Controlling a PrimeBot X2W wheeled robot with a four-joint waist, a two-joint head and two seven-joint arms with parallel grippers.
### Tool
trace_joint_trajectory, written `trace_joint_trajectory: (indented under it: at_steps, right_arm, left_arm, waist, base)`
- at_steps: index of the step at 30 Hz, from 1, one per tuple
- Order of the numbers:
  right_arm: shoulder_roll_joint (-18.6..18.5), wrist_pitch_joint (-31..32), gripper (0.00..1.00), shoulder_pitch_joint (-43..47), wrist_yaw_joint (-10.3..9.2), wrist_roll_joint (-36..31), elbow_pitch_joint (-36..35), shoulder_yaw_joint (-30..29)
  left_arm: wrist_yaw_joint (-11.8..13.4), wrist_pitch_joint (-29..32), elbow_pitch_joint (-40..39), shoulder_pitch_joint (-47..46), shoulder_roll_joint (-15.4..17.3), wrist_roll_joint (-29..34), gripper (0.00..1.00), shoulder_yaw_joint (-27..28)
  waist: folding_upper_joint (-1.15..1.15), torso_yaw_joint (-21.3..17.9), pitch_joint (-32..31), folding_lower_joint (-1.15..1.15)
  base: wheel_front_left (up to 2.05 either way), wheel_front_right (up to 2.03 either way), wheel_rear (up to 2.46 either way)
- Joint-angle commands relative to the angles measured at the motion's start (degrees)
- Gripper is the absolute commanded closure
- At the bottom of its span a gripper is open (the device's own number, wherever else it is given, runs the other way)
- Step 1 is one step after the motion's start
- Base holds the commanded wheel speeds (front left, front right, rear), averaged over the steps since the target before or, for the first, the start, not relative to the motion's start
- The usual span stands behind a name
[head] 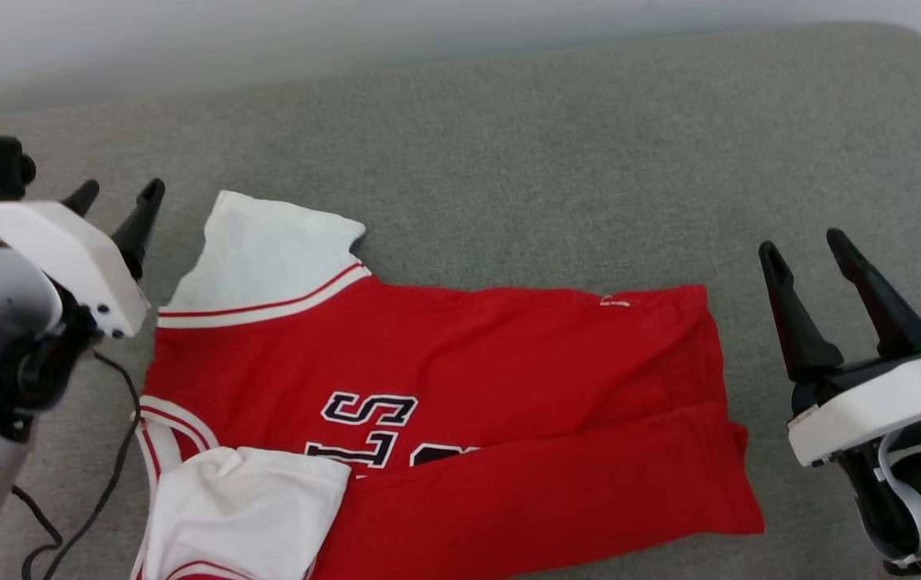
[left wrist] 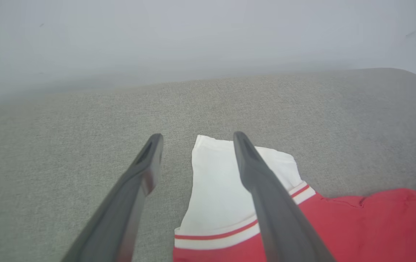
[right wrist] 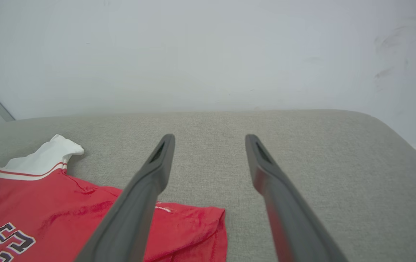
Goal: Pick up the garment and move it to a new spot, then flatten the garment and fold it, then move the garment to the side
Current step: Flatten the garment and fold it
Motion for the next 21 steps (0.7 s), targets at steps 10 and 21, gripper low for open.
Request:
trace_joint_trajectory:
  at_steps: [10,21]
  right_arm:
    - [3.0,-1.1,0.00,-3.9,-0.03,-1.1,-1.2,0.5]
    - [4.1,-3.1,0.00,-4.9,-0.02,0.7,-0.5,2.5]
  left_arm:
    - [-4.3,17.8,6.8,-17.7,3.6,-1.2,0.00,-2.2]
    - [-1.4,35.1,10.0,-20.1,6.5,-4.0,0.00,-5.7]
  waist:
    - [0.00,-6.6,13.6,-0.01]
    - [0.00,-9.6,16.9,-0.01]
  base:
    - [0.00,0.00,0.00]
    - [0.00,0.00,0.00]
